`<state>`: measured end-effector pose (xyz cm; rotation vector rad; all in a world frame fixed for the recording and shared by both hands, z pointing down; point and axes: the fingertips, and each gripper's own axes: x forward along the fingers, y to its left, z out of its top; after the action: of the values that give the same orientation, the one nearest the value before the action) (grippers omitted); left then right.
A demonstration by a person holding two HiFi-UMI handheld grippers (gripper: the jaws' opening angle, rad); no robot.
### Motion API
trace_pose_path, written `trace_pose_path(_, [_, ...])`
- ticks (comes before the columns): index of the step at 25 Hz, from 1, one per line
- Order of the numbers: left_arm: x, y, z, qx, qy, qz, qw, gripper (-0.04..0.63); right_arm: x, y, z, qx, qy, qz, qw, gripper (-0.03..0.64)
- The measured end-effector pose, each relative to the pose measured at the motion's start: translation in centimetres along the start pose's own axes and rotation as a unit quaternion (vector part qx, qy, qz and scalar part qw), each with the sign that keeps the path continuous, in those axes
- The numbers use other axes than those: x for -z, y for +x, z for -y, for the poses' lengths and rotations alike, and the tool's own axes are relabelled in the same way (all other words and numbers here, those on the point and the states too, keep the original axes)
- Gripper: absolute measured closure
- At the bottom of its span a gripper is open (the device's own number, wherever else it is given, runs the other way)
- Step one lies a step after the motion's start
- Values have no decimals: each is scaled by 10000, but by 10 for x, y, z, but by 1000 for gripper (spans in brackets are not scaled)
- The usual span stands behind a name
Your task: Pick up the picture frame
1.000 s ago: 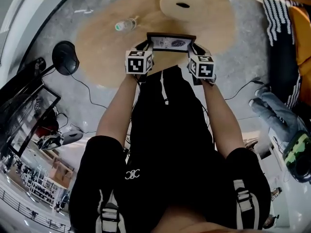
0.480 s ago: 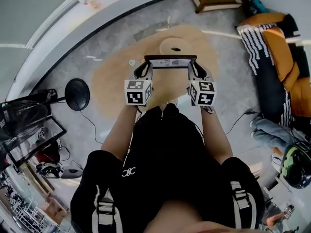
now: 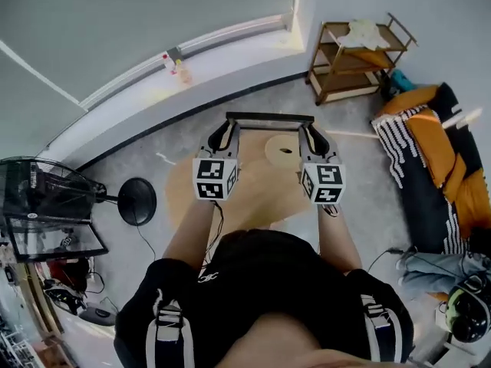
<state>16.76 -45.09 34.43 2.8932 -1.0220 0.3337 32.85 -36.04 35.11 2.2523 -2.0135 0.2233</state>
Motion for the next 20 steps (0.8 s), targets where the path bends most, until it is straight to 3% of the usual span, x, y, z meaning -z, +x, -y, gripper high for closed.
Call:
trace_pose_path(5, [-39, -38, -8, -146, 96, 464, 9988, 510, -43, -15, -23, -120, -58, 346, 9993, 537])
trace_pose_path(12, [-72, -51, -9, -231, 58, 439, 9988, 509, -75, -25, -27, -187, -31, 378, 9991, 535])
trace_pose_path(20, [-58, -40, -5, -158, -42, 327, 9993, 509, -61, -17, -17, -140, 13, 309, 9994, 535])
